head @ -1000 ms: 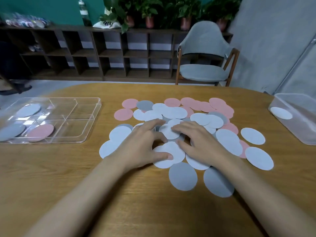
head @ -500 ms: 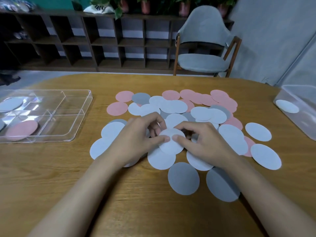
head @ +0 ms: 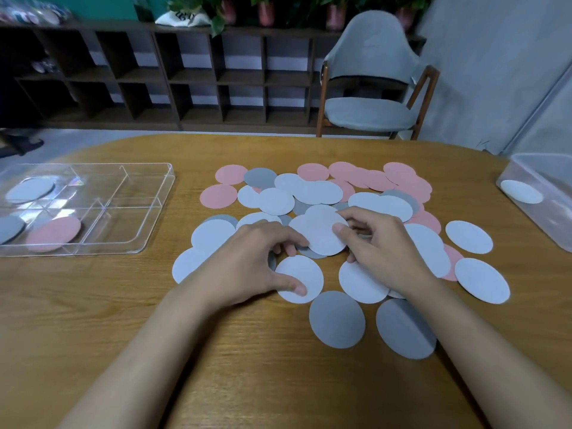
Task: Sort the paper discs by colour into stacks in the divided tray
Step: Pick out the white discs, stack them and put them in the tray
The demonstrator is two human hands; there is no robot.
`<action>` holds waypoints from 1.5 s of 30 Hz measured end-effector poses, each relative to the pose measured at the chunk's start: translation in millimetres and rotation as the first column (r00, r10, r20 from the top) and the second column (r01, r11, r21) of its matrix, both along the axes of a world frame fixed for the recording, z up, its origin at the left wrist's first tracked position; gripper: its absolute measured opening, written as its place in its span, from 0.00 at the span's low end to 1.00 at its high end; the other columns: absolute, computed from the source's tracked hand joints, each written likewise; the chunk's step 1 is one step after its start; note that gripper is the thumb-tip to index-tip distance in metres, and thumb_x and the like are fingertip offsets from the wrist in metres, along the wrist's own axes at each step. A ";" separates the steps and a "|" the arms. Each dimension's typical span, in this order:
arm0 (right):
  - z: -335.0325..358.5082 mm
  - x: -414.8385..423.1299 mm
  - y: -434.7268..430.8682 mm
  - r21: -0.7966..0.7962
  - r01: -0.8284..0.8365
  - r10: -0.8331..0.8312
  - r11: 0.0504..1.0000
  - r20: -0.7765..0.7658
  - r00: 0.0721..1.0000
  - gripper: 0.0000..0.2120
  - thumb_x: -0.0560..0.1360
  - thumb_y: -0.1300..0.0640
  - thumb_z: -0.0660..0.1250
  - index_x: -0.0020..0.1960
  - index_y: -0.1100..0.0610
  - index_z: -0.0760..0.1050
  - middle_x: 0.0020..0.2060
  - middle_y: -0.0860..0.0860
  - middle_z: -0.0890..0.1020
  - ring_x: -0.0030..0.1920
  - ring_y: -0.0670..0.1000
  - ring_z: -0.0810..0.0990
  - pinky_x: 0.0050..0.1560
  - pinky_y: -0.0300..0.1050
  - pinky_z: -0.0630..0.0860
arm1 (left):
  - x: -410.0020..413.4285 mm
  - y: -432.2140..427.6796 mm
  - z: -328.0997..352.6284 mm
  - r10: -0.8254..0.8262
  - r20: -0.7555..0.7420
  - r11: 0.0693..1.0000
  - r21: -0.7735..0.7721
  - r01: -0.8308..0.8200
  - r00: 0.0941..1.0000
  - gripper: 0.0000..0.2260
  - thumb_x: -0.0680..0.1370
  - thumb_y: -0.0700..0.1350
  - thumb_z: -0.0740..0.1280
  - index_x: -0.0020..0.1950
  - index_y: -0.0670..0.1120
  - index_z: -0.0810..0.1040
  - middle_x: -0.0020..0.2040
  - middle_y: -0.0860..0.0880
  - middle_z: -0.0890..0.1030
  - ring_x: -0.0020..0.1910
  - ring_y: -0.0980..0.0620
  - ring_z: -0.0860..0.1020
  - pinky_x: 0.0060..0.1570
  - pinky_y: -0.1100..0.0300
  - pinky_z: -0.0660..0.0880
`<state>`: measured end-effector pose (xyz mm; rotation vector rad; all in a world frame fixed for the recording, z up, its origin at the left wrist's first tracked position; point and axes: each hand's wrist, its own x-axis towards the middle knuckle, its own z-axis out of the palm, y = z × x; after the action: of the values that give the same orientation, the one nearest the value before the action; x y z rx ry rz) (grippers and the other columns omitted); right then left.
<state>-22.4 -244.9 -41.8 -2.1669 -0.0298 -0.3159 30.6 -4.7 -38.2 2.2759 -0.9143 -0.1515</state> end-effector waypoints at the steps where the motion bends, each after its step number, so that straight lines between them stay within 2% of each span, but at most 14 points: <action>1: 0.1 -0.2 0.6 0.002 0.004 -0.004 1.000 -0.004 1.000 0.06 0.82 0.56 0.67 0.54 0.50 0.83 0.43 0.48 0.84 0.33 0.46 0.81 0.40 0.45 0.80 | 0.3 -0.6 -0.1 -0.002 -0.006 1.000 -0.003 0.002 1.000 0.28 0.64 0.56 0.85 0.62 0.59 0.82 0.48 0.61 0.81 0.53 0.58 0.76 0.52 0.63 0.74; 3: -0.1 -0.3 2.1 0.010 0.010 -0.009 1.000 -0.022 1.000 0.08 0.82 0.56 0.67 0.57 0.50 0.83 0.45 0.47 0.84 0.34 0.46 0.82 0.39 0.40 0.80 | 0.5 -1.1 -0.3 -0.003 -0.016 0.999 -0.036 0.002 1.000 0.24 0.65 0.52 0.85 0.60 0.58 0.84 0.47 0.59 0.80 0.51 0.57 0.77 0.49 0.67 0.73; 7: -2.1 0.7 2.3 0.041 -0.021 0.024 0.999 -0.074 0.997 0.10 0.83 0.56 0.66 0.61 0.50 0.83 0.49 0.47 0.85 0.34 0.49 0.84 0.44 0.44 0.82 | 2.0 -2.2 0.2 0.052 -0.070 0.984 -0.168 -0.063 0.996 0.12 0.69 0.43 0.83 0.48 0.55 0.86 0.40 0.57 0.78 0.41 0.60 0.76 0.42 0.70 0.70; 9: -2.4 1.0 3.4 0.064 -0.056 0.062 0.996 -0.098 0.993 0.11 0.83 0.56 0.65 0.63 0.50 0.82 0.49 0.47 0.85 0.35 0.51 0.85 0.48 0.47 0.82 | 4.5 -3.7 0.3 0.076 -0.124 0.957 -0.270 -0.108 0.989 0.10 0.70 0.42 0.82 0.47 0.53 0.85 0.41 0.55 0.80 0.38 0.60 0.75 0.40 0.67 0.72; 12: -3.3 1.8 7.6 0.076 -0.109 0.118 0.991 -0.124 0.985 0.13 0.84 0.58 0.63 0.64 0.49 0.81 0.45 0.43 0.85 0.36 0.51 0.86 0.49 0.45 0.80 | 5.9 -6.2 -1.0 0.135 -0.175 0.896 -0.399 -0.196 0.975 0.11 0.70 0.42 0.82 0.47 0.51 0.84 0.43 0.49 0.82 0.40 0.49 0.78 0.43 0.58 0.76; 16: -1.1 1.5 14.4 0.129 -0.159 0.176 0.979 -0.130 0.976 0.12 0.85 0.57 0.62 0.63 0.48 0.81 0.43 0.47 0.84 0.39 0.50 0.86 0.49 0.41 0.78 | 5.8 -9.0 -4.3 0.245 -0.123 0.853 -0.444 -0.274 0.962 0.12 0.69 0.42 0.83 0.47 0.48 0.83 0.40 0.48 0.80 0.37 0.49 0.78 0.41 0.58 0.78; 19: -0.5 0.1 21.6 0.192 -0.195 0.219 0.962 -0.108 0.970 0.10 0.83 0.56 0.67 0.61 0.49 0.82 0.47 0.48 0.85 0.43 0.51 0.85 0.48 0.41 0.81 | 4.9 -11.8 -5.4 0.277 -0.038 0.860 -0.436 -0.265 0.960 0.12 0.69 0.44 0.83 0.47 0.47 0.82 0.38 0.51 0.79 0.35 0.53 0.78 0.37 0.64 0.76; 22: -3.7 1.5 22.7 0.145 -0.139 0.151 0.980 -0.069 0.986 0.11 0.82 0.58 0.68 0.61 0.46 0.81 0.46 0.46 0.84 0.41 0.50 0.84 0.48 0.46 0.83 | 10.1 -4.4 -5.1 0.263 0.088 0.913 -0.344 -0.219 0.961 0.12 0.70 0.52 0.82 0.47 0.49 0.83 0.41 0.55 0.81 0.41 0.55 0.78 0.40 0.70 0.71; 25: -7.2 3.4 17.6 0.045 -0.074 0.073 0.996 0.004 0.997 0.16 0.82 0.57 0.67 0.67 0.45 0.78 0.44 0.50 0.81 0.42 0.53 0.82 0.48 0.53 0.82 | 23.1 16.9 -3.4 0.268 0.231 0.963 -0.103 -0.251 0.935 0.19 0.69 0.64 0.78 0.51 0.54 0.84 0.50 0.58 0.79 0.50 0.58 0.76 0.47 0.61 0.73; 29: -10.8 5.1 17.1 0.006 -0.045 0.044 0.999 0.068 0.997 0.16 0.82 0.58 0.66 0.68 0.45 0.76 0.43 0.53 0.80 0.45 0.55 0.81 0.49 0.59 0.80 | 27.5 28.9 -4.6 0.273 0.188 0.954 0.073 -0.290 0.944 0.23 0.67 0.66 0.78 0.58 0.57 0.83 0.58 0.60 0.76 0.60 0.55 0.73 0.55 0.52 0.76; 33: -9.7 4.6 18.4 0.015 -0.040 0.039 0.999 0.054 0.998 0.16 0.82 0.58 0.66 0.68 0.44 0.77 0.43 0.54 0.80 0.43 0.56 0.81 0.50 0.56 0.80 | 29.1 29.6 -7.6 0.265 0.162 0.961 0.036 -0.274 0.950 0.22 0.67 0.64 0.79 0.57 0.55 0.83 0.53 0.61 0.77 0.50 0.58 0.76 0.49 0.54 0.76; 37: -3.7 3.5 20.1 0.051 -0.001 0.000 0.999 0.025 1.000 0.17 0.82 0.60 0.67 0.69 0.48 0.79 0.45 0.51 0.84 0.43 0.50 0.84 0.47 0.40 0.81 | 24.1 29.0 -4.6 0.237 0.184 0.969 0.030 -0.246 0.954 0.20 0.67 0.63 0.79 0.55 0.56 0.84 0.49 0.61 0.79 0.46 0.62 0.76 0.47 0.56 0.76; 42: 5.4 12.5 26.6 0.061 0.067 -0.066 0.996 -0.013 0.998 0.17 0.82 0.60 0.66 0.69 0.48 0.80 0.48 0.47 0.86 0.40 0.45 0.87 0.51 0.45 0.82 | 20.3 24.8 -1.8 0.209 0.122 0.973 -0.128 -0.193 0.970 0.23 0.65 0.57 0.82 0.57 0.57 0.83 0.54 0.62 0.80 0.56 0.61 0.77 0.49 0.69 0.71; 45: 5.8 13.9 33.5 0.091 0.104 -0.101 0.990 -0.037 0.994 0.16 0.82 0.60 0.65 0.66 0.46 0.81 0.50 0.48 0.87 0.37 0.46 0.87 0.51 0.48 0.83 | 17.8 20.4 -3.8 0.183 0.097 0.962 -0.221 -0.158 0.978 0.26 0.64 0.54 0.84 0.60 0.58 0.81 0.58 0.60 0.81 0.57 0.58 0.79 0.50 0.63 0.76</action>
<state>-8.5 -211.4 -35.9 -2.0848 0.1131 -0.3344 48.5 15.8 -42.1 2.1672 -0.7485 0.1505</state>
